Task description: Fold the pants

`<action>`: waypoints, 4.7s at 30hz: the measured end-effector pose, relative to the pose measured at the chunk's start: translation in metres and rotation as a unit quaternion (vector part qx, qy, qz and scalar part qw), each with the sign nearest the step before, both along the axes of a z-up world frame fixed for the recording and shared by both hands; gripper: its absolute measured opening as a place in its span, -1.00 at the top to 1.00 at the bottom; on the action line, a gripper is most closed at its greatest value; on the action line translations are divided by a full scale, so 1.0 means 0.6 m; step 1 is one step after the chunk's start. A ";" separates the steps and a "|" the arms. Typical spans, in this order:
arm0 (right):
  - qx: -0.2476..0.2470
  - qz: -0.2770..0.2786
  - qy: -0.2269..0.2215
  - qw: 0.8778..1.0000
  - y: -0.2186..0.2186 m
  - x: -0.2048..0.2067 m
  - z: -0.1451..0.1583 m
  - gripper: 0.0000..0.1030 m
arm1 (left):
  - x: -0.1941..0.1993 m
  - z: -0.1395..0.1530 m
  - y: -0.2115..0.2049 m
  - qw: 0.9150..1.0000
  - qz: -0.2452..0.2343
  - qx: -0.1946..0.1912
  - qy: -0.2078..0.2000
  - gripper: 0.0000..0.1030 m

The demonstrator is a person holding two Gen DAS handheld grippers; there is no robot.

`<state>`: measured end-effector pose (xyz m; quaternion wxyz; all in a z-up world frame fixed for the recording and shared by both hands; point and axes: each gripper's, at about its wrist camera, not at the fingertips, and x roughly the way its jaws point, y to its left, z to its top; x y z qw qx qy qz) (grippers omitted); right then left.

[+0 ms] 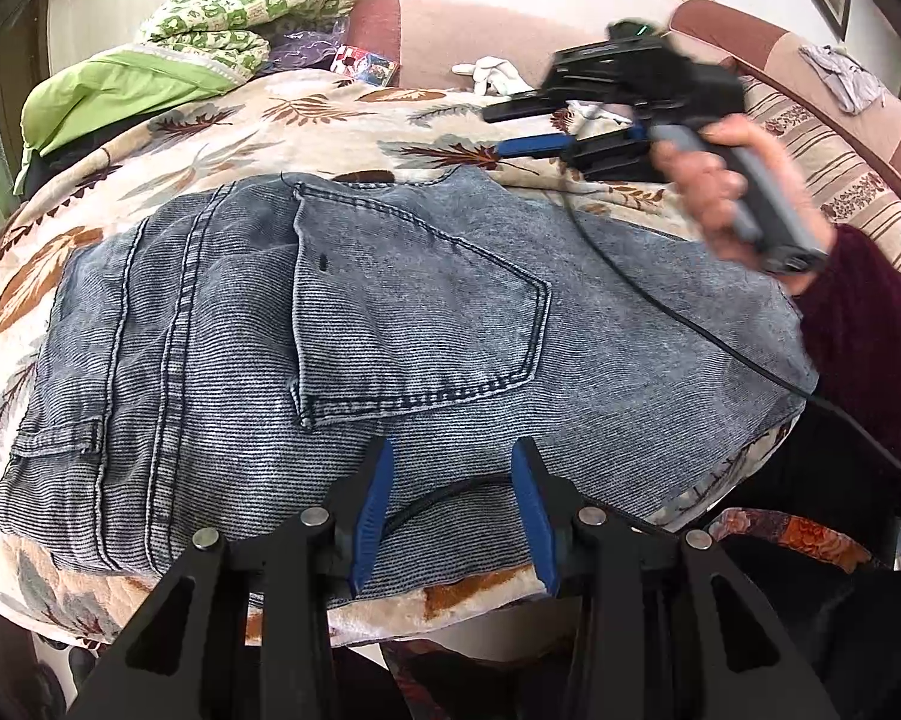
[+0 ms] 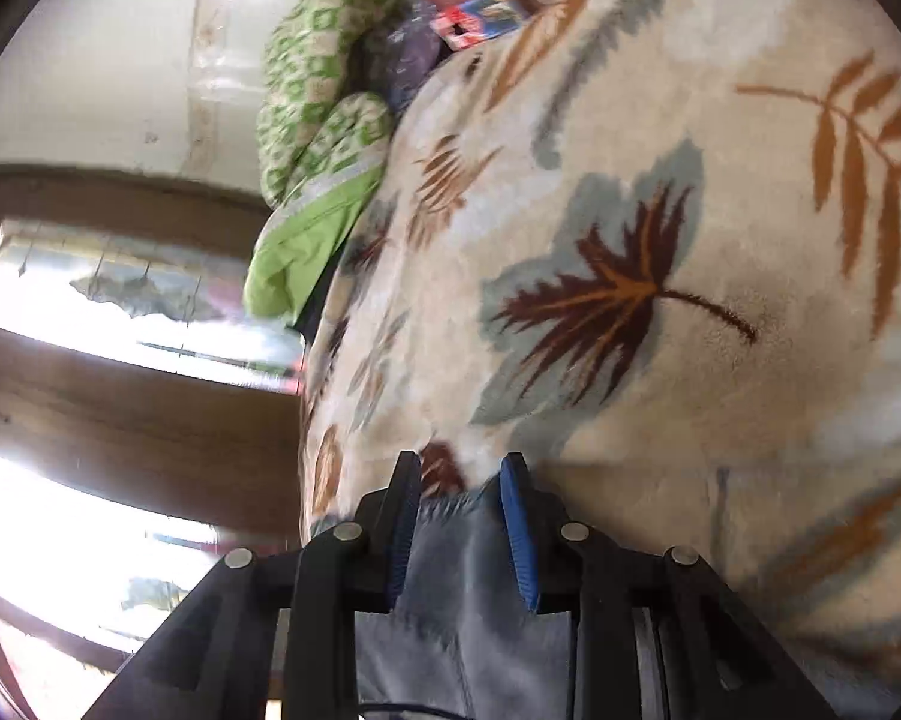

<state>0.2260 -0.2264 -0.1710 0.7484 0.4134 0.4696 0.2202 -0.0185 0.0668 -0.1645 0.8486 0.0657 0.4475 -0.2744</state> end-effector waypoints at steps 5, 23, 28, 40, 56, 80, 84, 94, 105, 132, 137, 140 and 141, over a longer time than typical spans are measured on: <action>-0.094 0.118 0.005 0.989 0.066 -0.049 0.035 0.38 | 0.002 0.007 0.001 1.000 0.012 -0.008 -0.003 0.19; -0.146 -0.016 0.023 0.989 0.001 -0.042 -0.029 0.85 | -0.025 0.027 0.014 0.996 0.043 0.049 -0.066 0.19; -0.154 0.010 -0.012 0.988 -0.010 -0.105 0.017 0.85 | 0.004 0.068 0.059 0.988 0.122 0.028 -0.086 -0.22; -0.232 0.041 -0.018 0.972 -0.028 -0.241 -0.010 0.88 | 0.063 0.000 0.114 0.968 0.225 0.113 -0.014 -0.55; -0.302 0.146 -0.073 0.939 0.044 -0.422 0.025 0.83 | 0.009 0.008 -0.075 0.989 0.075 0.118 -0.046 -0.54; -0.277 0.004 0.011 0.961 -0.087 -0.424 -0.009 0.80 | 0.024 -0.021 -0.123 0.980 0.103 0.164 -0.047 -0.75; -0.247 -0.015 0.012 0.969 -0.101 -0.437 -0.016 0.79 | 0.026 -0.023 -0.123 0.981 0.105 0.160 -0.046 -0.81; -0.218 -0.037 0.000 0.975 -0.098 -0.432 -0.024 0.79 | 0.028 -0.031 -0.127 0.981 0.106 0.155 -0.050 -0.99; -0.180 -0.045 0.002 0.983 -0.107 -0.423 -0.033 0.79 | 0.028 -0.034 -0.129 0.979 0.118 0.157 -0.049 -1.00; -0.103 -0.061 0.017 0.993 -0.128 -0.414 -0.057 0.79 | 0.061 0.049 0.018 0.956 0.253 0.113 -0.099 -1.00; -0.098 -0.062 0.019 0.993 -0.132 -0.415 -0.059 0.79 | 0.070 0.053 0.049 0.951 0.270 0.110 -0.103 -1.00; -0.095 -0.064 0.020 0.993 -0.134 -0.416 -0.060 0.79 | 0.072 0.048 0.054 0.952 0.270 0.109 -0.099 -1.00; -0.094 -0.064 0.021 0.993 -0.134 -0.416 -0.060 0.79 | 0.073 0.045 0.055 0.952 0.268 0.109 -0.096 -1.00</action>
